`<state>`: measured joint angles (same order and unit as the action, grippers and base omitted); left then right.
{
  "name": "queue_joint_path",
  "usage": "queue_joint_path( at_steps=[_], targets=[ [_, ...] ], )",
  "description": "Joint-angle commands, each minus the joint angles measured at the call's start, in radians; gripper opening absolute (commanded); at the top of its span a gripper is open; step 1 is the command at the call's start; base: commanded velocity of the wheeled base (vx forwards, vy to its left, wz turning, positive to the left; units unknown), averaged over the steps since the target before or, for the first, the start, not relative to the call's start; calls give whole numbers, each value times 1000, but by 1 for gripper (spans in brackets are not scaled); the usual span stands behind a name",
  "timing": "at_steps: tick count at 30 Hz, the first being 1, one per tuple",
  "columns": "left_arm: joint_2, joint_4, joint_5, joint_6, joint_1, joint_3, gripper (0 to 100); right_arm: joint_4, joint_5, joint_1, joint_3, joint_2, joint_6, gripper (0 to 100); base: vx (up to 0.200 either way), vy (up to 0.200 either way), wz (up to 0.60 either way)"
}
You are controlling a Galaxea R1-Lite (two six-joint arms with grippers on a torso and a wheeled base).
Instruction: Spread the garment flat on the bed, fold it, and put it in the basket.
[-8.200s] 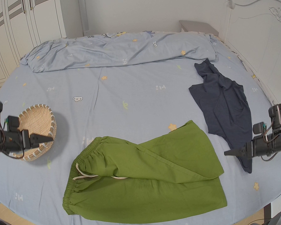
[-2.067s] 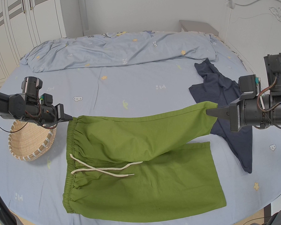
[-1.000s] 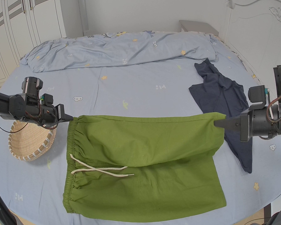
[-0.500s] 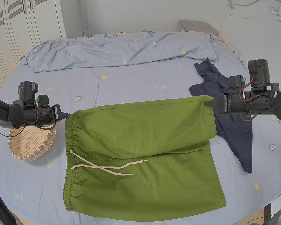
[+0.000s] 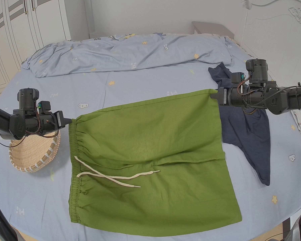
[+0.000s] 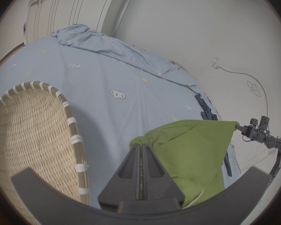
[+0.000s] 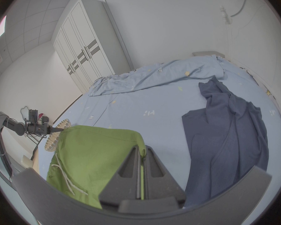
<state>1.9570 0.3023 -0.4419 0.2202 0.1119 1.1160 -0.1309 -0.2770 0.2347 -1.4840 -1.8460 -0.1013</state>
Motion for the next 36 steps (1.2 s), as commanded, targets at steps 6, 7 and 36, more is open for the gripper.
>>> queue_joint_path(
  at_steps=[6,7,36],
  targets=[
    [71,46,9,-7,9,53,0,31,78,-6,-237,-200,45,0,0,0,0],
    [71,46,9,-7,11,54,0,34,82,-6,-243,-203,45,0,0,0,0],
    [174,50,11,-41,15,162,0,28,294,25,-413,-388,121,0,0,0,0]
  ],
)
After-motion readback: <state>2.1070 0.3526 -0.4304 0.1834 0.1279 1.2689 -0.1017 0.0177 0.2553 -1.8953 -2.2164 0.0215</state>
